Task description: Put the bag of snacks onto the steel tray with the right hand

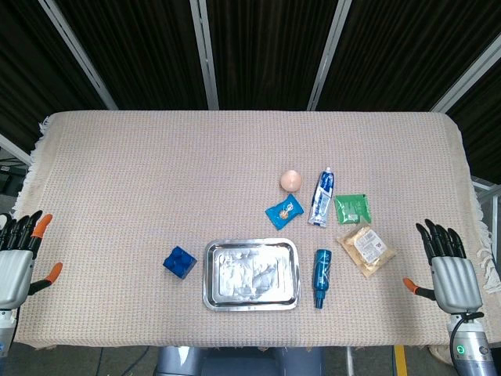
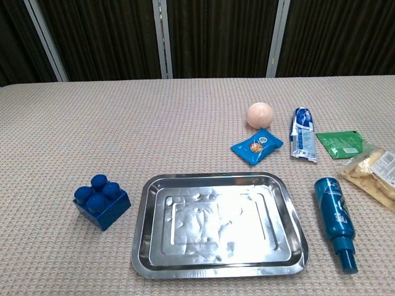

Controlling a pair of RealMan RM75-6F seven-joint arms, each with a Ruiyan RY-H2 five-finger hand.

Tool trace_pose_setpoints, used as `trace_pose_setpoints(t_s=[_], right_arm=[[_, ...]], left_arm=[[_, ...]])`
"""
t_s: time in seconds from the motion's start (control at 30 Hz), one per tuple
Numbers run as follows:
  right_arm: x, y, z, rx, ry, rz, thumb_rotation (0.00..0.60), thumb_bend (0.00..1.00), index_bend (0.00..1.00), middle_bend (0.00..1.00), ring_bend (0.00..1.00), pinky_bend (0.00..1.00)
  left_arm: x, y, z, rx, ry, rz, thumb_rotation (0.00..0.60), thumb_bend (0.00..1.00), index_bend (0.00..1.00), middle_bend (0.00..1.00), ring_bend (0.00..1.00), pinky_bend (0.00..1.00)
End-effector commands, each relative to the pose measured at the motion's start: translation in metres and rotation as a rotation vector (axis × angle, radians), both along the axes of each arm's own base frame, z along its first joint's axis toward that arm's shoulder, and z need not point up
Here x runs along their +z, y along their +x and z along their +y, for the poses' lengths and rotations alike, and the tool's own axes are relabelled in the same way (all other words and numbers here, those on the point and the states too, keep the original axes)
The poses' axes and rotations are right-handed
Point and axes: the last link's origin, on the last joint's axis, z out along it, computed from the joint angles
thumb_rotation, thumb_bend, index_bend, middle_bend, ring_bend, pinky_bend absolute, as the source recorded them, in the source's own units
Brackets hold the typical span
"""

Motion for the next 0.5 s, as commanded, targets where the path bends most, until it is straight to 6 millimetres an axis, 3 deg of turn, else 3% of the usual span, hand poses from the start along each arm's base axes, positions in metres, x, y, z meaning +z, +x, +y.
trace_pose_setpoints(t_s=[0.03,0.5], right_arm=[[0.0,0.0003,-0.0001,0.002,-0.001,0.0,0.6,0.08,0.04,0.0,0.0,0.0],[0.0027,0.0015,0.0047,0.017,-0.018,-0.012,0.6,0.08,0.04,0.0,0.0,0.0]], left_arm=[[-0.0001,0.0,0.0001,0.0,0.001,0.0,0.6,0.28,0.01,0.0,0.0,0.0],[0.0042,-0.0002,-0.0077,-0.009,0.01,-0.016,0.6,0.28,0.01,0.0,0.0,0.0]])
